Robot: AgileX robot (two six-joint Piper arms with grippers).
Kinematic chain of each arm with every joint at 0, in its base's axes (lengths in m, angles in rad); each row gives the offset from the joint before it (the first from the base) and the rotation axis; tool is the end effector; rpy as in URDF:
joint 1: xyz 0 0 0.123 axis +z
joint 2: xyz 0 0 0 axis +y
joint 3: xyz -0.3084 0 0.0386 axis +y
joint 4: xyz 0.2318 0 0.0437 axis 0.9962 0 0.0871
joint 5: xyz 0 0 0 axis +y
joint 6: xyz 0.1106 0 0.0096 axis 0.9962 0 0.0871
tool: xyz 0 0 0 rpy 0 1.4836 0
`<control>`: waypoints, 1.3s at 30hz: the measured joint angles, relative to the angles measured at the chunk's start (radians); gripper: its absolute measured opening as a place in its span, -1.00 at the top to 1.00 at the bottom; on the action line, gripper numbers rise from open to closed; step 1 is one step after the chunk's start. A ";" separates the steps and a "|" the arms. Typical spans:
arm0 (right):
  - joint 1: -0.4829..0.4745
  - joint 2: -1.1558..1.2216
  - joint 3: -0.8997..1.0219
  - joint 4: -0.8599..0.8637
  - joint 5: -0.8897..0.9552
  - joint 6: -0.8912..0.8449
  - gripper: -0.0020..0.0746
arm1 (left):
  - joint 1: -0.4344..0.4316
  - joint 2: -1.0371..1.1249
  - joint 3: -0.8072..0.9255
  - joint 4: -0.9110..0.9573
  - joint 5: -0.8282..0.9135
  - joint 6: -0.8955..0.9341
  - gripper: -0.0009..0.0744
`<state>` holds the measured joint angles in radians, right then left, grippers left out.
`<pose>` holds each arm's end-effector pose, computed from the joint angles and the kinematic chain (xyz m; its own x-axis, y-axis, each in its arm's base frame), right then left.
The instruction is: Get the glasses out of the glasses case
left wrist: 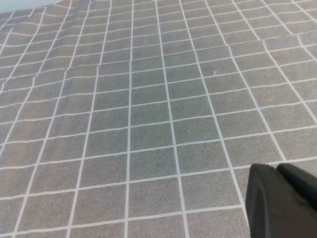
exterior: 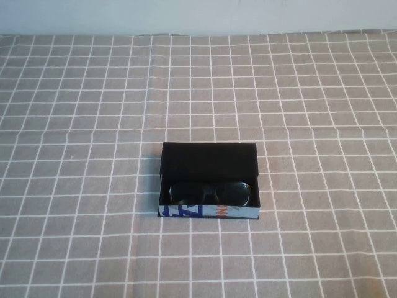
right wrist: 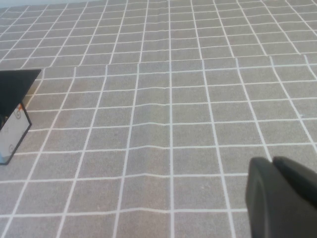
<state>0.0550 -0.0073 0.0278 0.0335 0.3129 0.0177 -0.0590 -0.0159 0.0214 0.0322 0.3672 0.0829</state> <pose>0.0315 0.0029 0.1712 -0.2461 0.0361 -0.9686 -0.0528 0.9973 0.0506 0.0296 -0.0005 0.1678 -0.2738 0.1291 -0.9531 0.0793 0.9906 0.1114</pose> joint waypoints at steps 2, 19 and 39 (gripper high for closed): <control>0.000 0.000 0.000 0.000 0.000 0.000 0.99 | 0.000 0.000 0.000 0.000 0.000 0.000 0.99; 0.000 0.000 0.000 0.017 0.000 0.000 0.99 | 0.000 0.000 0.000 0.000 0.000 0.000 0.99; 0.000 0.000 0.000 0.572 -0.287 0.000 0.99 | 0.000 0.000 0.000 0.000 0.000 0.000 0.99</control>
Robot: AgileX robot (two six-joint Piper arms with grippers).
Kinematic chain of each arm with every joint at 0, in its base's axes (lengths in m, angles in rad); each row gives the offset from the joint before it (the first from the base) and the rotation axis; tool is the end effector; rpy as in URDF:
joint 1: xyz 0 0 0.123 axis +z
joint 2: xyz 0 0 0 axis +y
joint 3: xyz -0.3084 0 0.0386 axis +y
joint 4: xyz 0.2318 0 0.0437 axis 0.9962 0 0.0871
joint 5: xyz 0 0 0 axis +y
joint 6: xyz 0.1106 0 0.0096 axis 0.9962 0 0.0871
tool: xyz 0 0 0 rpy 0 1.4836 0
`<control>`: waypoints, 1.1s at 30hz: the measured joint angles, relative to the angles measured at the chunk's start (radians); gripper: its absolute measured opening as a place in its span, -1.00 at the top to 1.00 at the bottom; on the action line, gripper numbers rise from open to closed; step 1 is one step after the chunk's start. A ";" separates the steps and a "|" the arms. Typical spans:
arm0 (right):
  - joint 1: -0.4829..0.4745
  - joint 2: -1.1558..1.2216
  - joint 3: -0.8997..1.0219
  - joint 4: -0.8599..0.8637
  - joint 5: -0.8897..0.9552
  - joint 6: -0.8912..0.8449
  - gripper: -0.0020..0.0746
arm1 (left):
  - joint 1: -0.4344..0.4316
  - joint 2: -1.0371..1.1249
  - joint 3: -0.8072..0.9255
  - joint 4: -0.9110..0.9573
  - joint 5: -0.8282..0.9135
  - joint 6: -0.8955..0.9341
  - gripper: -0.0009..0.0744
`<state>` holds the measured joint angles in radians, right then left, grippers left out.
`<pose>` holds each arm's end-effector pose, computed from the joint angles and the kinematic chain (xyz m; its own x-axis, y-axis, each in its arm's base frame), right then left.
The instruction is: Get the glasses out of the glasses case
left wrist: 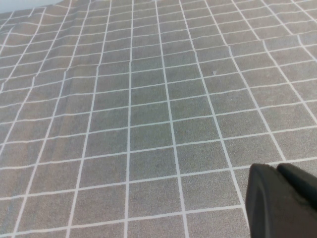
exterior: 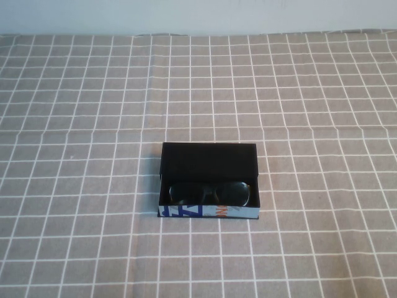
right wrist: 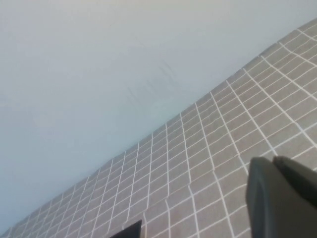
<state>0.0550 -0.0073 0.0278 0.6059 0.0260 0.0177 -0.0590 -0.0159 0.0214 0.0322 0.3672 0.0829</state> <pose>0.0347 0.0036 0.2033 -0.0040 0.5844 -0.8114 -0.0830 0.8084 0.5827 0.0296 -0.0005 0.1678 -0.2738 0.1291 -0.9531 0.0793 0.9906 0.1114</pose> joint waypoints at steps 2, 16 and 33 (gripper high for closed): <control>0.000 0.000 0.000 0.010 -0.006 0.000 0.99 | 0.000 0.000 0.000 0.000 0.000 0.000 0.99; 0.000 0.226 -0.250 0.034 0.394 0.000 0.99 | 0.000 0.000 0.000 0.000 0.000 0.000 0.99; 0.000 0.891 -0.746 -0.148 0.871 -0.180 0.99 | 0.000 0.000 0.000 0.000 0.000 0.000 0.99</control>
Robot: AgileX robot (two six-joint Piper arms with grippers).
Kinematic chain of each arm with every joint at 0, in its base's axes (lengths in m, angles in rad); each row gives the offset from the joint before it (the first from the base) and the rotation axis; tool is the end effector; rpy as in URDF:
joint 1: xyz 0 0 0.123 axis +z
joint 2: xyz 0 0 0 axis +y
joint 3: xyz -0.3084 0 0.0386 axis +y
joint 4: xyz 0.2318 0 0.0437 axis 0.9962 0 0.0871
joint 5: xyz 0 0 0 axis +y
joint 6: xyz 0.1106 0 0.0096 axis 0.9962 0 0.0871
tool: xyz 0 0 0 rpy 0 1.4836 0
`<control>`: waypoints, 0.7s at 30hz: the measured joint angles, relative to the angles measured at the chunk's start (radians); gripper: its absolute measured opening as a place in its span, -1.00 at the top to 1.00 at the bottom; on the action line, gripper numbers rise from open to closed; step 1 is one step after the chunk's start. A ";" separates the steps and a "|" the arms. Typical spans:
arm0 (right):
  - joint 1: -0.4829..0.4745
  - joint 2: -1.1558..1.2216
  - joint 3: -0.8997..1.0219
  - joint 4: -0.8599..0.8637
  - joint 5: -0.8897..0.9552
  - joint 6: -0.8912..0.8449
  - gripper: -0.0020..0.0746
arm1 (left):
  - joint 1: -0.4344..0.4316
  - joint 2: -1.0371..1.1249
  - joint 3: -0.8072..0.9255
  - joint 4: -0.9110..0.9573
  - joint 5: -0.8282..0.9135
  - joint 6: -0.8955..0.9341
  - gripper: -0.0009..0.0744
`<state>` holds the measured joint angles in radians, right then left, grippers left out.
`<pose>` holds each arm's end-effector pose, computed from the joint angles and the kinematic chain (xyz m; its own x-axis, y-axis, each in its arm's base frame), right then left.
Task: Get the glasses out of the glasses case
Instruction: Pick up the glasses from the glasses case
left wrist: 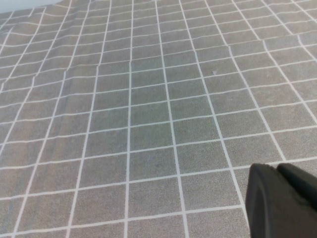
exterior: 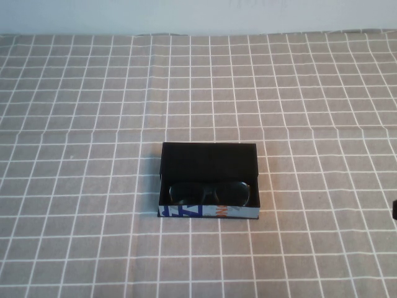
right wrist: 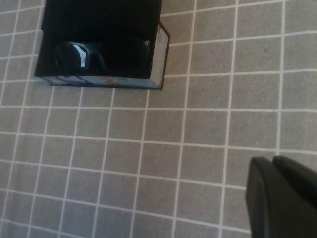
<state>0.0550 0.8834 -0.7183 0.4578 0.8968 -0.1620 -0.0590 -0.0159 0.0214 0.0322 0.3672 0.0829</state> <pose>0.1306 0.0456 0.3079 -0.8231 0.0824 -0.5619 -0.1497 0.9229 0.3546 0.0296 -0.0005 0.1678 -0.2738 0.1291 -0.9531 0.0793 0.9906 0.1114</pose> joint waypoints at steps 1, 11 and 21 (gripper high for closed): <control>0.000 0.030 -0.013 0.000 0.000 -0.015 0.99 | 0.000 0.000 0.000 0.000 0.000 0.000 0.99; 0.118 0.322 -0.176 -0.020 -0.018 -0.117 0.99 | 0.000 0.000 0.000 0.000 0.000 0.000 0.99; 0.395 0.648 -0.511 -0.161 0.030 -0.224 0.99 | 0.000 0.000 0.000 0.000 0.000 0.000 0.99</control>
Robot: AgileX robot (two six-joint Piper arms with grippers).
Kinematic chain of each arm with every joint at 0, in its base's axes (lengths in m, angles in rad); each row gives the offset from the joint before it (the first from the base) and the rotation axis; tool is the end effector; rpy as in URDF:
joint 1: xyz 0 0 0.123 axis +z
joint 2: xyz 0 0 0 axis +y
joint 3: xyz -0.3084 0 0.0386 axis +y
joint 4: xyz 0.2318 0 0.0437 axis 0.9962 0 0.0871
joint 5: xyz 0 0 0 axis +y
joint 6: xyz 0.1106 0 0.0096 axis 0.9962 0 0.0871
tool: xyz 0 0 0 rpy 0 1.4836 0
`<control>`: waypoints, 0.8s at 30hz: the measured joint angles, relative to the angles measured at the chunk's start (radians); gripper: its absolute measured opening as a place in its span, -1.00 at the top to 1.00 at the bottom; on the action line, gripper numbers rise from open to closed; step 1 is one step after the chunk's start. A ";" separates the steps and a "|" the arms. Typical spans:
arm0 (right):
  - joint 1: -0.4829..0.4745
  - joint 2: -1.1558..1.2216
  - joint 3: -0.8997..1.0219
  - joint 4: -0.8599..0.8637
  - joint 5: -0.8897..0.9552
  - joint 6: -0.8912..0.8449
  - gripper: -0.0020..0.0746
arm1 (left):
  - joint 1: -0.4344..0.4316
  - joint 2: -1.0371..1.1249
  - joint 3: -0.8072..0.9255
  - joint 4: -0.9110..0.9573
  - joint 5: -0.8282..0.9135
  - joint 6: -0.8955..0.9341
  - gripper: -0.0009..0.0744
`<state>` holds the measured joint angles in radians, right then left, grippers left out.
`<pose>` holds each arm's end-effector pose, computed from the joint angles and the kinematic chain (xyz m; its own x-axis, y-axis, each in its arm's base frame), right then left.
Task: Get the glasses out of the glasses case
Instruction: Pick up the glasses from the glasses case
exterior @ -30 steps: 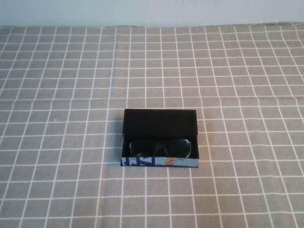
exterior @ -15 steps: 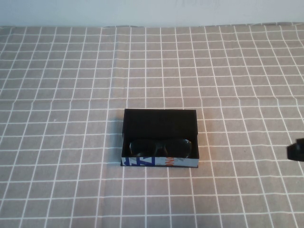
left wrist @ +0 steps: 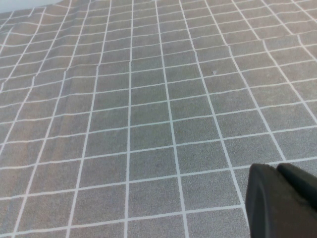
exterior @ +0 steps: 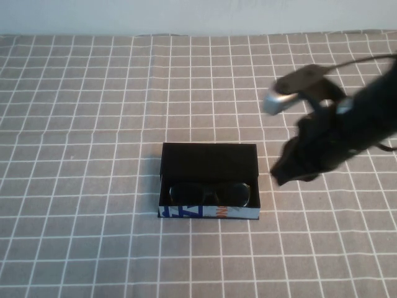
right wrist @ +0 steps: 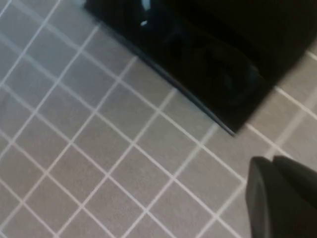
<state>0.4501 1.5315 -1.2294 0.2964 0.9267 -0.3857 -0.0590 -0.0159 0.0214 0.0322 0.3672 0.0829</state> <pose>0.2658 0.1572 0.3082 -0.6892 -0.5521 -0.4692 -0.6684 0.7345 0.1175 0.0296 -0.0005 0.1678 -0.2738 0.1291 -0.9531 0.0793 0.9906 0.1114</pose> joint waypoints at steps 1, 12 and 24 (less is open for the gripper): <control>0.027 0.033 -0.038 -0.015 0.017 -0.024 0.99 | 0.000 0.000 0.000 0.000 0.000 0.000 0.99; 0.156 0.332 -0.365 -0.068 0.197 -0.423 0.49 | 0.000 0.000 0.000 0.000 0.000 0.000 0.99; 0.156 0.489 -0.456 -0.084 0.150 -0.696 0.12 | 0.000 0.000 0.000 0.000 0.000 0.000 0.99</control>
<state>0.6058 2.0200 -1.6851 0.2129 1.0764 -1.0819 -0.0590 -0.0159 0.0214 0.0322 0.3672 0.0829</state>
